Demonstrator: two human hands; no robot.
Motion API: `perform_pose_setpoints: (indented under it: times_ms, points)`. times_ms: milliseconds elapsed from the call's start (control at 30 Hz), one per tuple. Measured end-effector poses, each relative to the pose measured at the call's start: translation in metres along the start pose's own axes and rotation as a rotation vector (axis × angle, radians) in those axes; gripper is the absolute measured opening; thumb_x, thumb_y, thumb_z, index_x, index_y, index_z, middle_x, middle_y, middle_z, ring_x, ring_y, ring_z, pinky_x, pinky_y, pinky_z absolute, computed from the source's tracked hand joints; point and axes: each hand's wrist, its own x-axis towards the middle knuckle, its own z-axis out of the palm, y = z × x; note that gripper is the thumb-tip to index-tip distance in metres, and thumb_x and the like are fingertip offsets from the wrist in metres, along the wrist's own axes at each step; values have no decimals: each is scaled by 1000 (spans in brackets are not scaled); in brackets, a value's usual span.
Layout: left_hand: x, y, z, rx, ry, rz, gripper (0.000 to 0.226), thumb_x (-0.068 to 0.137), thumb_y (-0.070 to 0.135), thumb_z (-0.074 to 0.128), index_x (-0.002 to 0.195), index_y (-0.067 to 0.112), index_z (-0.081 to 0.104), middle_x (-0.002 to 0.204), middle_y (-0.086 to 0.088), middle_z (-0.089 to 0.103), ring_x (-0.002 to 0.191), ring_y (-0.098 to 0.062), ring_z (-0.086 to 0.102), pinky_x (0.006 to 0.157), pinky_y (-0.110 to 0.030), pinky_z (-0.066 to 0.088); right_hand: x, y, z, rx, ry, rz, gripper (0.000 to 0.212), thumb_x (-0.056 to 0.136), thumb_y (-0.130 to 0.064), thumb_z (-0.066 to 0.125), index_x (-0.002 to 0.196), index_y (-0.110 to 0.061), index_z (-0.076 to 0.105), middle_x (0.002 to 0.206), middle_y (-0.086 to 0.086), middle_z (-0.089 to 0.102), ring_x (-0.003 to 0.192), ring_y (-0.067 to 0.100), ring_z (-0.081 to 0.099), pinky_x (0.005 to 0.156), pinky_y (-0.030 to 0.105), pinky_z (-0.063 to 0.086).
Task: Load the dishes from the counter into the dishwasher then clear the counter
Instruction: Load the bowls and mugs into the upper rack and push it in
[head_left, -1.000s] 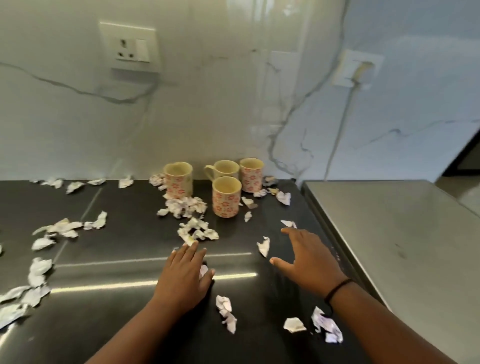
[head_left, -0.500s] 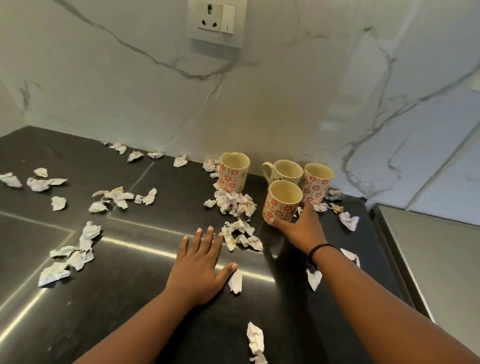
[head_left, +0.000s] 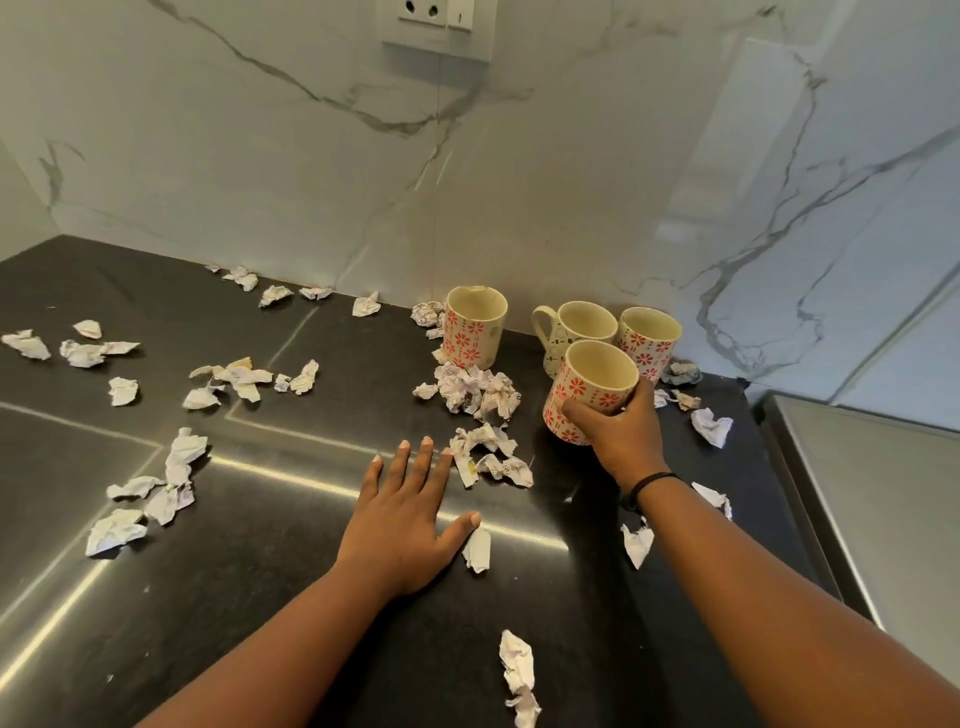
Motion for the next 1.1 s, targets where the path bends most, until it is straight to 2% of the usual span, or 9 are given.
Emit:
perform_pose_setpoints:
  times_ms: [167,233,333,467,567,733,833,967,1100]
  points:
    - [-5,3,-2,-97,2,-7,89,83,78,14,152,27,-9,161,2,-8,147,-19,-12,119,-44,-5,-54,-15,-52,418,-137,77,87,59,-33,84,135,-22,44,124,4,62,115,26,60,85,47,55]
    - [-4,10,-9,-189,47,-12,91,81,79,14,153,25,2,161,0,-1,148,-22,-4,119,-46,1,-88,-17,-81,618,-269,129,80,63,-29,82,134,-19,48,127,12,62,118,32,59,82,46,55]
    - [5,53,-26,-322,164,31,77,90,67,32,151,20,22,160,-7,12,148,-27,4,118,-49,8,-140,-3,-126,853,-343,248,93,50,-31,90,132,-10,52,130,19,59,118,39,56,90,55,51]
    - [-5,157,-40,-317,144,412,70,88,65,31,143,22,40,156,-8,26,145,-29,20,115,-47,19,-218,28,-188,1039,-348,228,80,77,-34,73,144,-6,39,139,24,47,124,49,44,110,63,24]
    - [-37,227,-24,-298,43,706,74,82,68,23,134,24,52,152,-7,36,141,-29,30,113,-47,24,-280,59,-232,1123,-179,213,67,92,-42,49,148,-8,31,145,24,39,130,46,37,114,58,12]
    - [-100,320,8,-229,-160,1063,76,81,70,17,140,29,44,156,0,27,145,-22,20,118,-38,13,-386,96,-291,1303,38,204,76,86,-57,49,145,-11,35,140,24,44,123,41,43,107,54,28]
    - [-125,365,22,-148,-215,1226,74,84,66,15,145,30,34,159,0,17,147,-21,10,120,-38,8,-445,135,-317,1323,372,224,81,88,-65,38,148,-10,30,144,22,41,126,40,42,108,51,30]
    - [-150,430,42,-41,-254,1339,74,87,64,13,148,25,26,160,-3,12,148,-24,6,119,-40,5,-493,168,-347,1297,667,260,94,60,-56,79,136,-9,51,119,23,58,98,42,60,79,52,54]
    - [-164,480,68,49,-245,1326,70,93,63,21,151,24,13,161,-4,5,148,-24,1,120,-41,1,-519,217,-377,1270,717,460,96,44,-40,92,128,-10,55,114,28,61,94,45,62,74,53,55]
